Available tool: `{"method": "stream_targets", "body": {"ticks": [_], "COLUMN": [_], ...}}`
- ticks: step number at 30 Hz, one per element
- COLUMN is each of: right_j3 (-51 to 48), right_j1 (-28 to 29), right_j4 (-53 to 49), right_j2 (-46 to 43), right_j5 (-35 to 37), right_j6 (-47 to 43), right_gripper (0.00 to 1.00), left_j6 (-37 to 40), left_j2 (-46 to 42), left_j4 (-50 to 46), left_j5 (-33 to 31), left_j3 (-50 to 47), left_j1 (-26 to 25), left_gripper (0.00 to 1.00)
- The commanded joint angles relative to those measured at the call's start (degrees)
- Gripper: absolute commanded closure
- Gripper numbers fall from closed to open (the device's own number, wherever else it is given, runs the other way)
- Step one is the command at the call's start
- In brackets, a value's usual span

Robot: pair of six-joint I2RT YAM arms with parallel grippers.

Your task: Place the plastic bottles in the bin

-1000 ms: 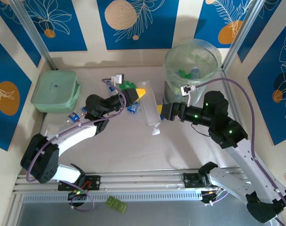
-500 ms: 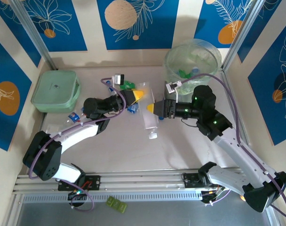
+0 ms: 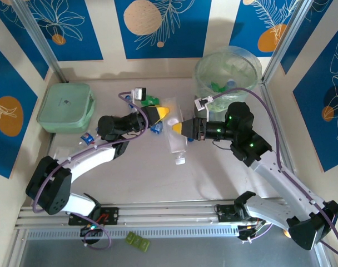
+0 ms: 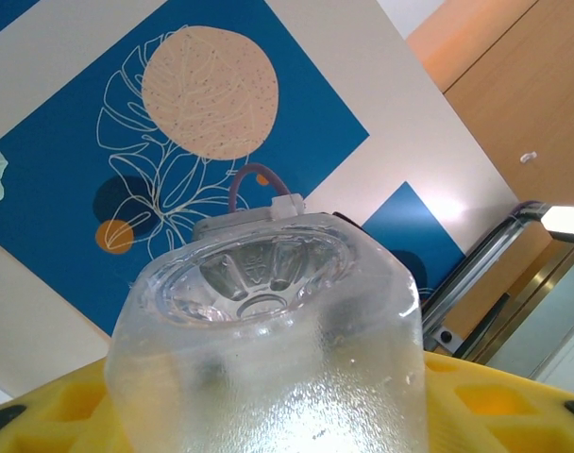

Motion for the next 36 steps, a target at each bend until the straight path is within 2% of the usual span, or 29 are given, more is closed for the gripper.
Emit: {"method": "stream_targets", "body": {"ticks": [1,4,8,10,14,16,21,27,30,36], "right_j3": [0.1,1.4,3.9,5.6,12.8,17.7,30.9,44.8,51.0,64.7], "right_j1": [0.4,0.4,-0.2,-0.9,-1.4,-2.3,-3.4,-7.3,-10.1,-15.3], "right_j4": [-0.6,-3.0,-8.3,-13.0,-27.6,-34.0,-45.1,-47.2,-44.9,-43.1], "right_j2": [-1.5,-2.1,-3.2,-3.2,-2.1,-0.6,6.2,17.0,23.4,38.0], "right_j5": [0.6,1.9,4.5,6.4,16.1,21.2,38.4,57.1,62.7,65.4], "right_j6": [-0.1,-1.3,-4.4,-6.8,-15.9,-20.4,-32.1,-41.3,-45.2,-49.9], "right_gripper": [0.64,0.64,0.64,0.64,0.65,0.65,0.66,0.66,0.67,0.67], "left_j6": [3.1,8.1,22.3,30.6,46.3,51.9,59.3,60.0,60.5,61.7], "left_j2": [-2.8,-5.7,-13.3,-17.7,-24.2,-25.7,-28.1,-27.9,-27.0,-27.2], "left_j4": [-2.0,-11.4,-37.4,-53.2,-82.8,-91.4,-97.0,-95.1,-94.0,-92.7], "left_j5": [0.8,-0.1,-5.1,-10.8,-25.3,-31.2,-35.3,-36.0,-34.6,-35.2], "left_j3": [0.6,0.8,3.1,6.2,16.7,20.6,20.1,12.4,9.3,6.5], "left_j1": [-0.1,0.0,0.5,0.6,0.5,0.5,0.5,0.5,0.5,0.4], "left_gripper": [0.45,0.28,0.15,0.14,0.15,0.15,0.15,0.2,0.23,0.25]}}
